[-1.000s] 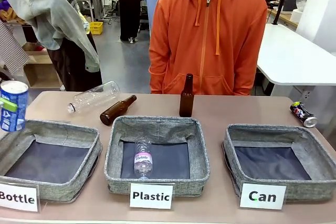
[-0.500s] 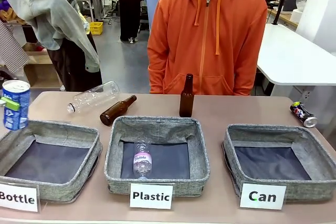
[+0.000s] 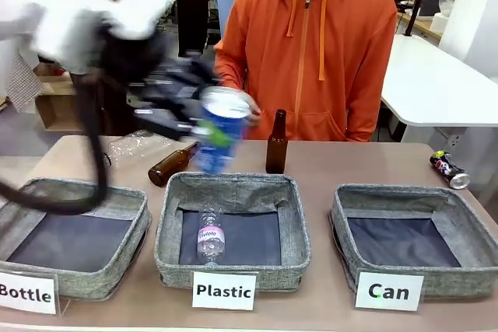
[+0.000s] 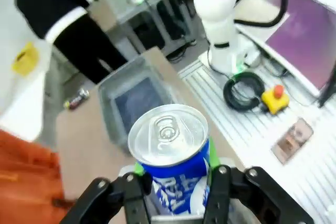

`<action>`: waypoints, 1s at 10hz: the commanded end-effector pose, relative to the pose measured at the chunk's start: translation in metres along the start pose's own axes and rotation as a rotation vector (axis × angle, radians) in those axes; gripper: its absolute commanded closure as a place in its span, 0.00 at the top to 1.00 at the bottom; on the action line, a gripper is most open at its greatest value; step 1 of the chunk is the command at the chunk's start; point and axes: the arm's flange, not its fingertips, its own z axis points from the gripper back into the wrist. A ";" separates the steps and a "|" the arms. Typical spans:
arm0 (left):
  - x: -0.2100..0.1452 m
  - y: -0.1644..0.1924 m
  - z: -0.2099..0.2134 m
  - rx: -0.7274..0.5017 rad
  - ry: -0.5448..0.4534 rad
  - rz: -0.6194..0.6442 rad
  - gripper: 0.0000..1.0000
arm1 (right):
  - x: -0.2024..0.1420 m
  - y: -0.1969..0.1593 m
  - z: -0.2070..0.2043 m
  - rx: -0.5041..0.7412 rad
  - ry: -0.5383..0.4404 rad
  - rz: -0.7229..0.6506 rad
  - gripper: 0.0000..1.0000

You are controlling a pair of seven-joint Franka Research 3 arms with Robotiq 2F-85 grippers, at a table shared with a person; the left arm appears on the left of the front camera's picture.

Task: Sort the can waste into the basket.
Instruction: Pick up the can waste from the table and place it in the right Fabric basket.

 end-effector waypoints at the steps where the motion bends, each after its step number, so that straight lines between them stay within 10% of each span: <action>1: 0.023 0.076 -0.069 -0.103 0.103 -0.014 0.47 | 0.007 -0.024 0.026 -0.006 0.002 -0.057 1.00; 6: 0.050 0.242 -0.301 -0.134 0.324 0.026 0.47 | -0.004 -0.038 0.041 0.016 -0.046 -0.070 1.00; 9: 0.035 0.248 -0.374 -0.319 0.313 0.092 0.47 | -0.004 -0.038 0.041 0.016 -0.046 -0.070 1.00; 10: -0.007 0.191 -0.346 -0.177 0.355 0.066 0.47 | -0.004 -0.038 0.041 0.016 -0.046 -0.070 1.00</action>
